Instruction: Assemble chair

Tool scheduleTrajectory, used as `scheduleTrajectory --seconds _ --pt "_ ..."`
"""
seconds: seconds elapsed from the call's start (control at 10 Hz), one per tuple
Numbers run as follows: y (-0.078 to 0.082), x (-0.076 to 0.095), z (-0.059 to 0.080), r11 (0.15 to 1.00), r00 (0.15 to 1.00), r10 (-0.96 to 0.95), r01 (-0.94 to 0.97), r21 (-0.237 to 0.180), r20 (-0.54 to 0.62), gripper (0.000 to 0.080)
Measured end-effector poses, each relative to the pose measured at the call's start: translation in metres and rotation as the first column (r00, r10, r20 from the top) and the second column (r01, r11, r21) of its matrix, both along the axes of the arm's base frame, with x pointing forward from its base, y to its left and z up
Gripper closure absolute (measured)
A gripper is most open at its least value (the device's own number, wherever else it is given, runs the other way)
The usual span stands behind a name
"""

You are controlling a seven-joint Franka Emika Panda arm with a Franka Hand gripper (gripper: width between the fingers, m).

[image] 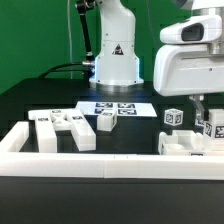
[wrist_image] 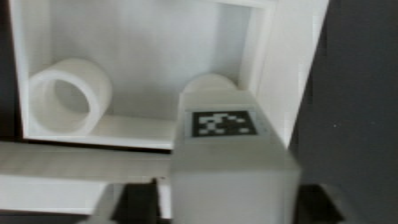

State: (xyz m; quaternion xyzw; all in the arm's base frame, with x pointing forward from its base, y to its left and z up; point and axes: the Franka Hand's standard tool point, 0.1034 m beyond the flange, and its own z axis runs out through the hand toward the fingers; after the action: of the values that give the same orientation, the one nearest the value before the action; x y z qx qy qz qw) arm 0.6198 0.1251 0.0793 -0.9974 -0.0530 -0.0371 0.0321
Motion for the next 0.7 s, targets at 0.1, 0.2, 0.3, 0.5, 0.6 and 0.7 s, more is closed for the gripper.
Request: scheduleTrajectory --seconds 0.1,0.2,0.3,0.5,0.6,0.7 --pt "0.0000 0.0000 0.0000 1.000 1.000 -0.007 0.007 0.001 0.000 0.0513" --pt "0.0000 0.0000 0.0000 0.998 0.998 -0.064 0.064 0.006 -0.005 0.0512" --pt "-0.0007 0.0000 -0.0002 0.984 0.984 -0.177 0.177 0.013 -0.013 0.0512" --pt "-0.0013 -0.0001 -0.0005 0.919 0.920 -0.392 0.392 0.034 -0.013 0.0512" --pt "0.0011 -0.0028 -0.0005 0.823 0.824 -0.566 0.567 0.040 -0.026 0.0512" --pt "0.0021 -0.0039 -0.0007 0.748 0.749 -0.662 0.663 0.044 -0.027 0.0512"
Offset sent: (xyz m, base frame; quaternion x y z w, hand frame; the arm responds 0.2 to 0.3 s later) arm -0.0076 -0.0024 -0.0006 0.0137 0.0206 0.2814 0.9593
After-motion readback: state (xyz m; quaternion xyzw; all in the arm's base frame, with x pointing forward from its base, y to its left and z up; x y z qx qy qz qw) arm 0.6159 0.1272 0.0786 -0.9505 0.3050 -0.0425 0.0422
